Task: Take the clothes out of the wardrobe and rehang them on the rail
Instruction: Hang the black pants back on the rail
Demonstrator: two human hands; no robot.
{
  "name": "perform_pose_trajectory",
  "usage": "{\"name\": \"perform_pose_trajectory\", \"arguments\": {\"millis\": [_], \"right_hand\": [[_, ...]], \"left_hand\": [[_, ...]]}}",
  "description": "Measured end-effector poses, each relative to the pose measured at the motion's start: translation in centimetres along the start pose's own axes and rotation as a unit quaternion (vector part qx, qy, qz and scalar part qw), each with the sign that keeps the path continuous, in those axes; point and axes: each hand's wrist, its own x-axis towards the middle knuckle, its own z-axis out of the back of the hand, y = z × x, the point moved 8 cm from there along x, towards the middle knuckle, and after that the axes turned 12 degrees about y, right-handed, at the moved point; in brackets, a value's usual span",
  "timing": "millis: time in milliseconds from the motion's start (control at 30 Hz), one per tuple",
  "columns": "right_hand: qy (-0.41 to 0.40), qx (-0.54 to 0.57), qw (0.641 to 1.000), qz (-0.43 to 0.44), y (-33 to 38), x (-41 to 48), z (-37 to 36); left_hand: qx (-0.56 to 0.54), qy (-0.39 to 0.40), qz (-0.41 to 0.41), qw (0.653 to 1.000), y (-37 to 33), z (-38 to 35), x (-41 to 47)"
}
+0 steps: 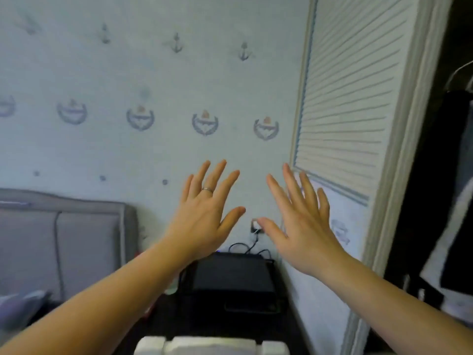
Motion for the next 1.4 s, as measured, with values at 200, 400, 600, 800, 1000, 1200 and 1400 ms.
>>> {"name": "perform_pose_trajectory", "arguments": {"millis": [200,400,600,800,1000,1200,1400], "right_hand": [[0.115,0.078,0.985,0.106,17.1,-3.3,-11.3],[0.213,0.133,0.945,0.208,33.4,-8.5,-20.5],[0.308,0.157,0.881,0.324,47.5,-14.1,-27.5],[0.357,0.161,0.814,0.429,60.3,-16.4,-32.7],[0.398,0.133,0.756,0.502,71.4,-15.2,-38.2],[0.438,0.071,0.693,0.568,80.3,-13.4,-44.3],[0.485,0.032,0.638,0.597,86.1,-14.0,-50.6]], "left_hand": [[0.027,0.076,0.191,0.978,11.6,0.1,-20.5],[0.057,0.144,0.371,0.916,18.3,0.8,-40.6],[0.081,0.193,0.523,0.826,21.6,2.1,-57.7],[0.078,0.195,0.652,0.729,25.4,3.0,-70.2],[0.049,0.196,0.746,0.635,30.8,3.6,-78.7],[0.003,0.167,0.831,0.531,35.7,3.5,-85.2],[-0.047,0.134,0.878,0.456,38.5,1.2,-90.1]]}}
